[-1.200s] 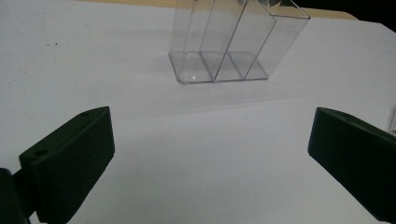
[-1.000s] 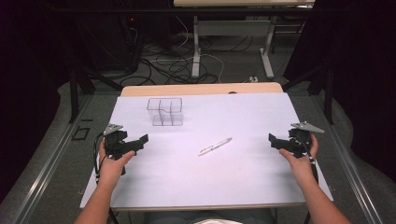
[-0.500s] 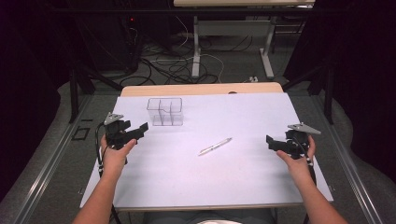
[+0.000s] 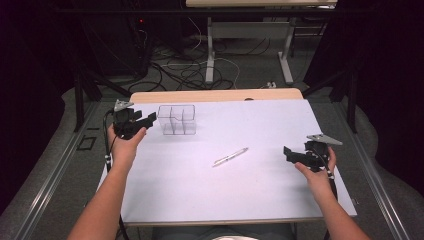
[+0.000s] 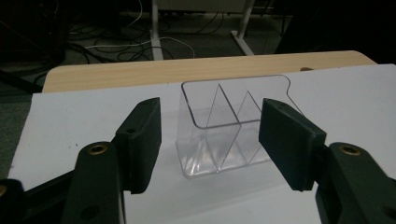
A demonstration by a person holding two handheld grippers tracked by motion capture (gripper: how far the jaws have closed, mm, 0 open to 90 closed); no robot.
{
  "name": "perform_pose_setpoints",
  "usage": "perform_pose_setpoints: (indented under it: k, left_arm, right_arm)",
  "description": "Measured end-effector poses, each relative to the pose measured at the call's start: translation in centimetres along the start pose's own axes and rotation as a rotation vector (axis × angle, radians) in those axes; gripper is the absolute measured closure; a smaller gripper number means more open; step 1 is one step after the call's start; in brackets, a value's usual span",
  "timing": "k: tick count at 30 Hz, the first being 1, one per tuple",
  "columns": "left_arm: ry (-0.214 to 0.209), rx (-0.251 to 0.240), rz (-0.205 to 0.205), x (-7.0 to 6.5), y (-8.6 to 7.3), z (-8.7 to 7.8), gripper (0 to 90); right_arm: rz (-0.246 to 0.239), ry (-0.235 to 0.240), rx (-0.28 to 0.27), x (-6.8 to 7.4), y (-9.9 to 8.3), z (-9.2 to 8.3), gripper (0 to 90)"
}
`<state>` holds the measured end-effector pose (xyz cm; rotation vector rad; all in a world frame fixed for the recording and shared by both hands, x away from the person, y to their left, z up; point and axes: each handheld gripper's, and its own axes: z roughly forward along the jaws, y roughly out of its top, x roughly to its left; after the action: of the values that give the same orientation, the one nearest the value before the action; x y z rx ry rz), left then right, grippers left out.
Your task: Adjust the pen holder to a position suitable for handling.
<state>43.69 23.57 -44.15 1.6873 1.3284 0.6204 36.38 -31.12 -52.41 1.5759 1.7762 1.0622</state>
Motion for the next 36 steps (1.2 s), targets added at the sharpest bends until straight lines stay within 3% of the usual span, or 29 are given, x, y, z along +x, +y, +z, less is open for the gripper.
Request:
perform_pose_setpoints:
  k: [15,19,23,26,31,36]
  left_arm:
    - [0.076,0.041,0.051,-0.5,4.2,1.8,54.7]
    - [0.097,0.058,0.041,-0.6,4.5,2.5,56.6]
    - [0.108,0.096,0.055,-0.7,4.7,3.5,59.8]
    - [0.111,0.114,0.039,-0.9,4.5,4.1,63.1]
    - [0.141,0.163,0.042,-1.1,4.2,5.0,70.0]
    - [0.152,0.186,0.016,-0.9,4.1,5.6,79.6]
  right_arm:
    - [0.022,0.005,0.004,-0.3,-0.2,-0.3,6.1]
    - [0.026,0.007,0.005,-0.3,-0.2,-0.3,6.3]
    - [0.025,0.010,0.009,-0.3,-0.3,-0.2,6.7]
    - [0.028,0.011,0.011,-0.3,-0.3,-0.2,6.7]
    - [0.029,0.010,0.012,-0.3,-0.4,-0.1,6.8]
    - [0.031,0.016,0.016,-0.4,-0.4,-0.1,6.9]
